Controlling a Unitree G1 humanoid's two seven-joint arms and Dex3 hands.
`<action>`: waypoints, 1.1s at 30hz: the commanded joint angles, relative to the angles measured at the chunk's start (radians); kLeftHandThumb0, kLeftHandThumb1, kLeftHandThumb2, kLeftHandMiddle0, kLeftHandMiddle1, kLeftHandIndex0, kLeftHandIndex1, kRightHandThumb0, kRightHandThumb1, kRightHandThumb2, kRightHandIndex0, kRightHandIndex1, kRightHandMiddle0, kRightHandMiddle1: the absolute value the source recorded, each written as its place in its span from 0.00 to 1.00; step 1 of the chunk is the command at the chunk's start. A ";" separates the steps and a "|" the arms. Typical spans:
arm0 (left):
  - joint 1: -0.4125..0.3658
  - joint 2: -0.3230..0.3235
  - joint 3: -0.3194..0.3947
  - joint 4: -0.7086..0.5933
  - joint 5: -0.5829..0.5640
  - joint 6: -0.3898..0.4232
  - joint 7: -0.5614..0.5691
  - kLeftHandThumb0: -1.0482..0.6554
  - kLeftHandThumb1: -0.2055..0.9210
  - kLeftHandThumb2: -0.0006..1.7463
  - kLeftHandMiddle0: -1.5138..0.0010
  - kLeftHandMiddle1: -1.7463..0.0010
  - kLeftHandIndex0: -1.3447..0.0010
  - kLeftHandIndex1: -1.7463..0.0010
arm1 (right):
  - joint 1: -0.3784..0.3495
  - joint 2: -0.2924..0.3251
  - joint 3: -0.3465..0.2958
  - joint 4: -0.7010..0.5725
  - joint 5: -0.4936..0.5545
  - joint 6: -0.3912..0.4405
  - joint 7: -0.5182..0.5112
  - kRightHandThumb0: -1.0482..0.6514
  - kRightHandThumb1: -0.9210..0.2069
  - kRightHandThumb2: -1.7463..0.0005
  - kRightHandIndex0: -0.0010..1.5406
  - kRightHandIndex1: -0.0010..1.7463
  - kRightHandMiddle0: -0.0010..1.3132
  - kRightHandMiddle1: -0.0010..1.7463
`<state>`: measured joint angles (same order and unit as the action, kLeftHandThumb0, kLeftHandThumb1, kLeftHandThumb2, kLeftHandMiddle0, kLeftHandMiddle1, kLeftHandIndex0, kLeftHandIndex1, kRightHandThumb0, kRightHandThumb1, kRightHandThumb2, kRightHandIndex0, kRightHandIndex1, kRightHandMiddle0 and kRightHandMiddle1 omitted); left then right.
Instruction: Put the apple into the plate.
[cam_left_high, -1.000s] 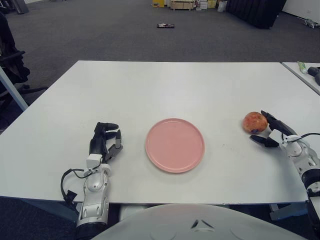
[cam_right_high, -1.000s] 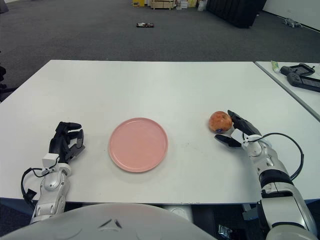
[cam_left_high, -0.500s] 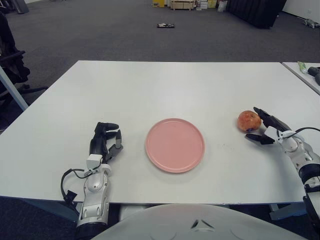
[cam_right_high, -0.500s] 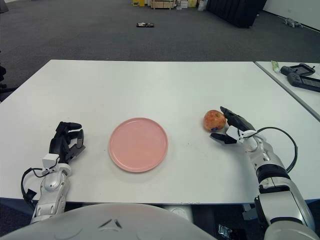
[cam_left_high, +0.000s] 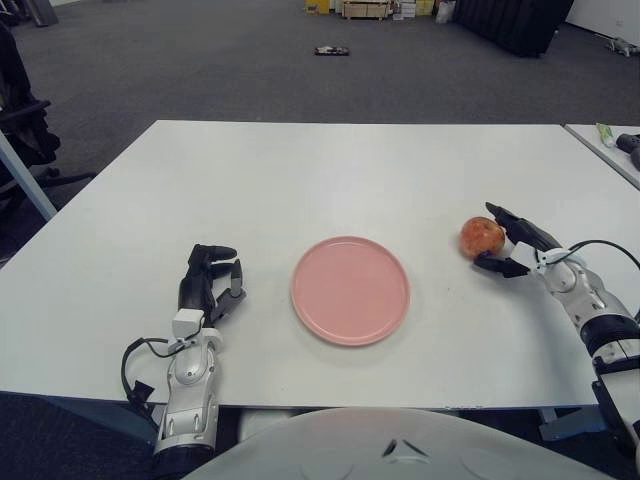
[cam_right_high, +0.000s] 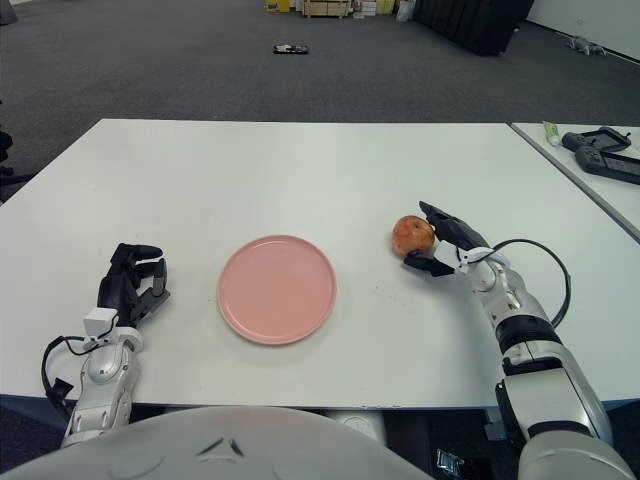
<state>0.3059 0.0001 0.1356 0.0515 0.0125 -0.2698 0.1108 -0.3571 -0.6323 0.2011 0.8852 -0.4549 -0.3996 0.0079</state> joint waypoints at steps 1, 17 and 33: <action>0.009 0.002 0.002 0.006 0.012 0.031 0.009 0.40 0.83 0.46 0.64 0.05 0.77 0.00 | -0.017 0.007 0.002 -0.024 -0.010 0.018 -0.020 0.13 0.33 0.58 0.01 0.09 0.00 0.17; 0.013 0.001 0.004 -0.007 0.018 0.046 0.008 0.39 0.82 0.46 0.63 0.06 0.76 0.00 | -0.059 0.013 0.054 0.027 -0.079 -0.005 -0.120 0.35 0.36 0.42 0.14 0.88 0.24 0.96; 0.012 0.002 0.007 0.004 -0.010 0.017 -0.010 0.39 0.82 0.46 0.63 0.04 0.77 0.00 | -0.058 0.013 0.055 0.018 -0.083 -0.018 -0.170 0.61 0.66 0.16 0.46 0.99 0.39 0.98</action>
<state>0.3135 0.0001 0.1388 0.0380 0.0091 -0.2573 0.1088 -0.3967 -0.6155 0.2663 0.9111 -0.5426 -0.4073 -0.1446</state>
